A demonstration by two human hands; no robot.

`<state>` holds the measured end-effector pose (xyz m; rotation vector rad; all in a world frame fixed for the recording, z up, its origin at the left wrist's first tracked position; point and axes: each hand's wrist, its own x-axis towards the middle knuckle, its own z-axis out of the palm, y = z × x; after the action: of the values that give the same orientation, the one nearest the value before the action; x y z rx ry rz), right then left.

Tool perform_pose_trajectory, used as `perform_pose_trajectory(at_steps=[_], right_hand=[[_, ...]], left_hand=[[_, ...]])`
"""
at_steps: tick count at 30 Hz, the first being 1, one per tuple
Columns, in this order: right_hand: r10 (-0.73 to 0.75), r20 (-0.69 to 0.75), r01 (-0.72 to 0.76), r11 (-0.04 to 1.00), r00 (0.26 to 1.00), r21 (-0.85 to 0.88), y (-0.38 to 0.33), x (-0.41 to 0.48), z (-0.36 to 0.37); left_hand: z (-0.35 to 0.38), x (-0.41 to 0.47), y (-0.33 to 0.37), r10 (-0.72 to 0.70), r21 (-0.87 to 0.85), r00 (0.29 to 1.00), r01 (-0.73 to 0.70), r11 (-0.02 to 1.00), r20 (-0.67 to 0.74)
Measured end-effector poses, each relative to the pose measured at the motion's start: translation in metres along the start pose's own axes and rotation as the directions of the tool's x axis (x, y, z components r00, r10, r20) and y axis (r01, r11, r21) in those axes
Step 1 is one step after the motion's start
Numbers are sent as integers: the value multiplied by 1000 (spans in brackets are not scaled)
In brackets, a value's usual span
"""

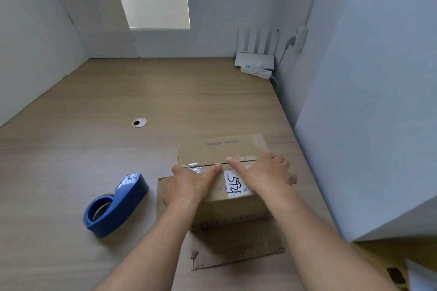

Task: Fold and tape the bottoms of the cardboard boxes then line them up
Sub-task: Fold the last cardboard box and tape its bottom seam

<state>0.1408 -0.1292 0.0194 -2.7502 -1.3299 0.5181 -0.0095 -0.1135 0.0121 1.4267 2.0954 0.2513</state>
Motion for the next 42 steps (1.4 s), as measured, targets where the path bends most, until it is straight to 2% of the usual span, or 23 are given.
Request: perform_pose_trajectory(at_steps=[2,4,8,11,13,15,17,20,23,26,30,34,36,40,42], right_hand=[[19,1,-19,999,1000,-30,-7,0,2],[-13,-65,13,1000,998,-8,-3,3,4],[-100,-152,125,978,983,165,18,9,3],[-77,-164,115,965,983,236,24,9,-1],[-6,-103,27,979,995,202,15,8,-5],[51,-24,-48,993,998,105,0,9,-7],[63,-15,-63,997,998,49,-10,11,-4],[17,-113,-9,998,993,70,-4,18,1],[-56,-181,90,979,982,183,12,27,3],[-96,-181,154,925,979,346,25,37,3],[-55,-153,132,824,987,551,37,42,2],[-72,-31,70,629,997,774,50,41,0],[-79,10,38,580,997,814,55,35,2],[-41,-120,116,672,992,731,48,34,6],[-68,-121,133,715,990,687,41,39,3]], left_hand=[[3,0,3,-5,3,999,5,1000,-44],[5,3,3,-7,8,998,8,1000,-62],[9,9,-6,39,7,997,-39,999,-73],[9,15,-11,25,-96,997,-31,995,-68],[10,16,-8,-9,-157,999,1,988,-48],[10,13,-2,-34,-108,998,28,994,-53],[11,10,2,-53,-76,996,47,996,-71],[11,12,2,-64,-90,996,58,994,-70],[11,15,-1,-35,-124,996,25,992,-82],[9,14,-4,8,-159,996,-21,987,-86],[9,15,-11,34,-246,997,-51,968,-75],[13,13,-17,-18,-491,1000,22,871,12],[14,12,-17,-28,-528,998,50,848,50],[13,7,-17,-52,-513,997,70,856,49],[12,-5,-16,-80,-542,995,96,835,54]])
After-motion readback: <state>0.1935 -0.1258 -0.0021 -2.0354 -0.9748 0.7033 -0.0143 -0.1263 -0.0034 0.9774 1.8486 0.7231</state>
